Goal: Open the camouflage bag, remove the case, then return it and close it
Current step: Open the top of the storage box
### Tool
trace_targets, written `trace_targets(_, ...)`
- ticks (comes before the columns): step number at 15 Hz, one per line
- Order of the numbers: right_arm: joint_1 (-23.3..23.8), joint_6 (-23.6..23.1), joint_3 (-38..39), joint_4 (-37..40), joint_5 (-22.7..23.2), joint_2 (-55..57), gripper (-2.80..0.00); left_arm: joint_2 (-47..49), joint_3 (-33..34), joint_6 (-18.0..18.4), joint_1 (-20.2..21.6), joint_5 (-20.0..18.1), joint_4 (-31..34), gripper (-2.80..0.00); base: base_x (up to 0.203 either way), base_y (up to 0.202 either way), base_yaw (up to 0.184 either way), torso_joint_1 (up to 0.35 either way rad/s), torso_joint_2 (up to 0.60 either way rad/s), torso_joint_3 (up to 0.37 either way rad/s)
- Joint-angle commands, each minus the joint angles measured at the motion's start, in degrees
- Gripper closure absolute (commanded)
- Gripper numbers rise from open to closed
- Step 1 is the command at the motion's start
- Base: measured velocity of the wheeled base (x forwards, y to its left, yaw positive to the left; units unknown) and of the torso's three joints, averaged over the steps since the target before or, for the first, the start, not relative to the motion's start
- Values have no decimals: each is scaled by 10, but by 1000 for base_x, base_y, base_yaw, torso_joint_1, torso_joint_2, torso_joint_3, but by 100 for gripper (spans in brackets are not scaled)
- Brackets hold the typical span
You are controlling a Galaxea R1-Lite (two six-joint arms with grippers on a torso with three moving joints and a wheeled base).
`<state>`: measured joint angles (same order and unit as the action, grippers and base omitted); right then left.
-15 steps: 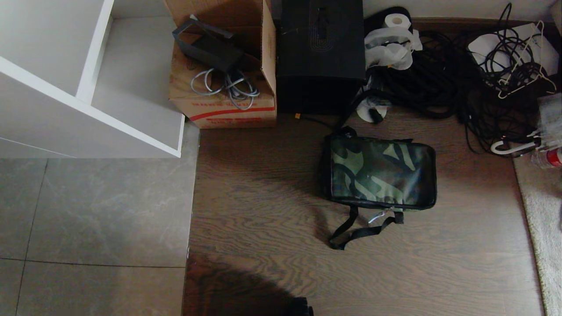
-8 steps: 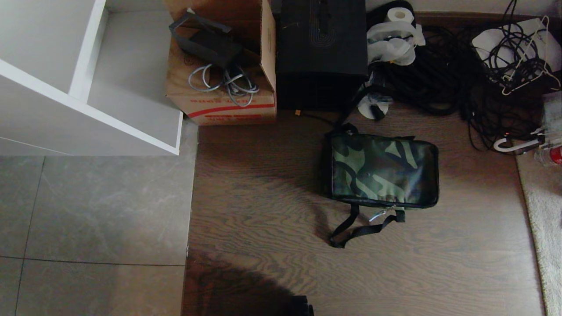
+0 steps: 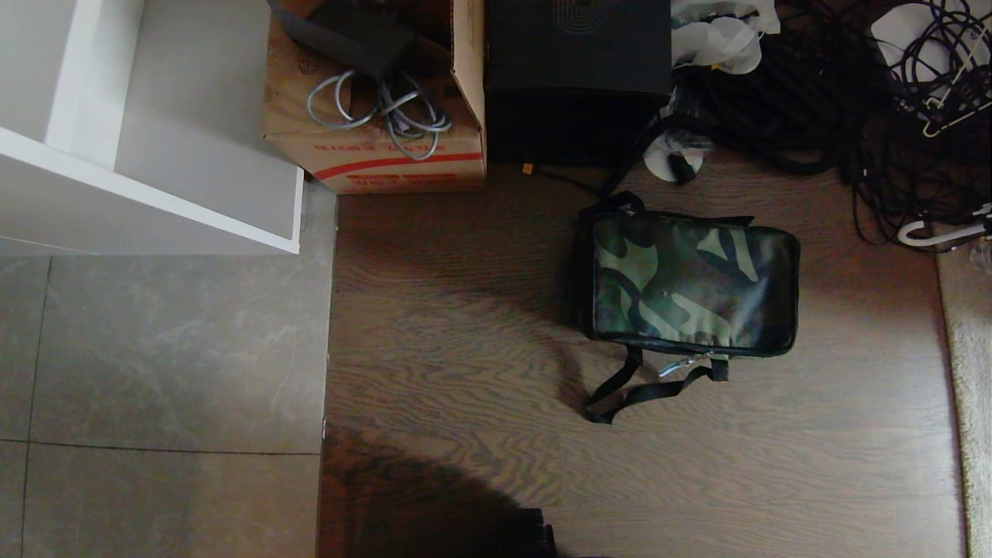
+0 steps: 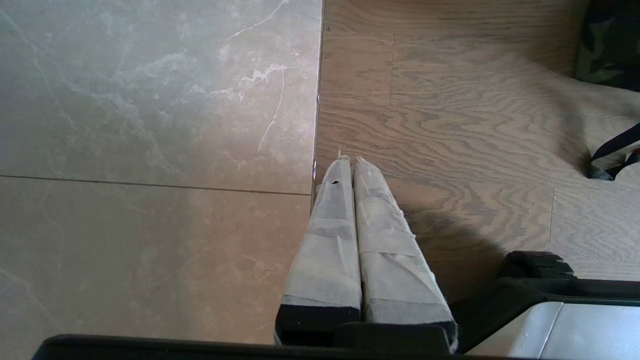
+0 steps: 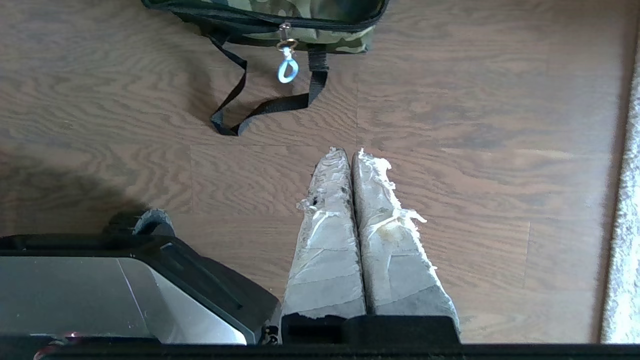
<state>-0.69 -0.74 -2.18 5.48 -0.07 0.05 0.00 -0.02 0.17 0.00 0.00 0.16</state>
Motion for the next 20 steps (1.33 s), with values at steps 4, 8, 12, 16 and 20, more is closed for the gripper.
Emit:
trace_targets(4,0,26,-219,209,4,76,0,1,0,0,0,0,0,0,0,0,0,0,2,-18)
trace_targets(8,-1,66,-324,302,73,299,0,1,0,0,0,0,0,0,0,0,0,0,0,0)
trace_targets(12,-11,80,-298,175,132,548,0,1,0,0,0,0,0,0,0,0,0,0,0,0)
trace_targets(16,-24,84,-305,-7,154,809,0,1,0,0,0,0,0,0,0,0,0,0,0,0)
trace_targets(20,-53,79,-359,-167,165,1005,0,1,0,0,0,0,0,0,0,0,0,0,0,0)
